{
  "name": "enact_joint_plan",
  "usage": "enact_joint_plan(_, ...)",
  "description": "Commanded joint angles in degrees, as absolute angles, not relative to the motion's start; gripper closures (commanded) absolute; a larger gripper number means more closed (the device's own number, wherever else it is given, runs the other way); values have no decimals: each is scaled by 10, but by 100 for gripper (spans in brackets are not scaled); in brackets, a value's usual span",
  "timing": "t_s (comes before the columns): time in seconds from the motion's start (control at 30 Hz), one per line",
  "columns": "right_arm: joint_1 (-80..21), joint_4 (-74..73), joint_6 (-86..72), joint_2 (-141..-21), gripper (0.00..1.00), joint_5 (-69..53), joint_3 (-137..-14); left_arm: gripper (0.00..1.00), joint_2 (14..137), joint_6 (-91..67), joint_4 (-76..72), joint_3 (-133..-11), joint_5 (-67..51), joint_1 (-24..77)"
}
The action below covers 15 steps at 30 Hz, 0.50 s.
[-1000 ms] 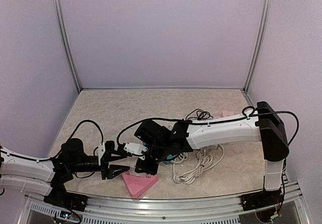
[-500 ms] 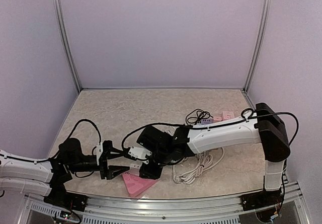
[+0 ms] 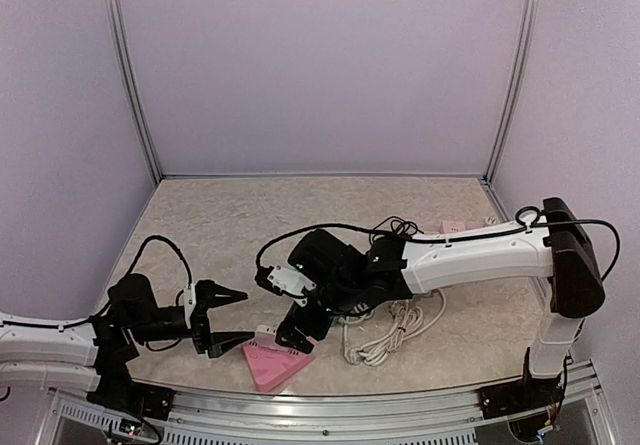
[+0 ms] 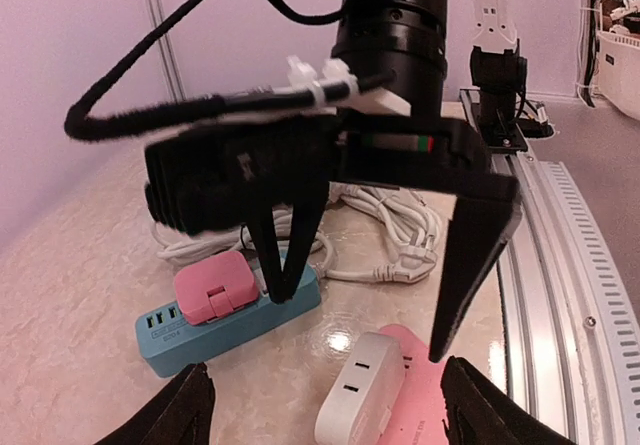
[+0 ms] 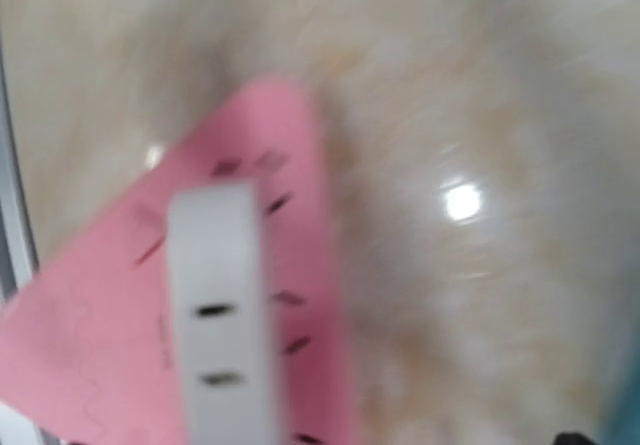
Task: Insert the plug
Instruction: Reset both arms
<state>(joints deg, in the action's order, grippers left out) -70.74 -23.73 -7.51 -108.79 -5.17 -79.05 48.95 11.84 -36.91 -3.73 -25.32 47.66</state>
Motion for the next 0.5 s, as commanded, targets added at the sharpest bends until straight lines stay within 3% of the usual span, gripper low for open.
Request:
enact_joint_plan(0.0,-662,-199,-146,-998,0,36,-768,20,443,147,-309,-28,-196,454)
enact_joint_plan(0.23,-528,-232,-287,-877,0,184,-685,17,384,57,-219,-113,-90,250)
enact_joint_plan(0.47,-343,-261,-313,-717,0,264,-532,18,306,-36,-126,-128,-12,43)
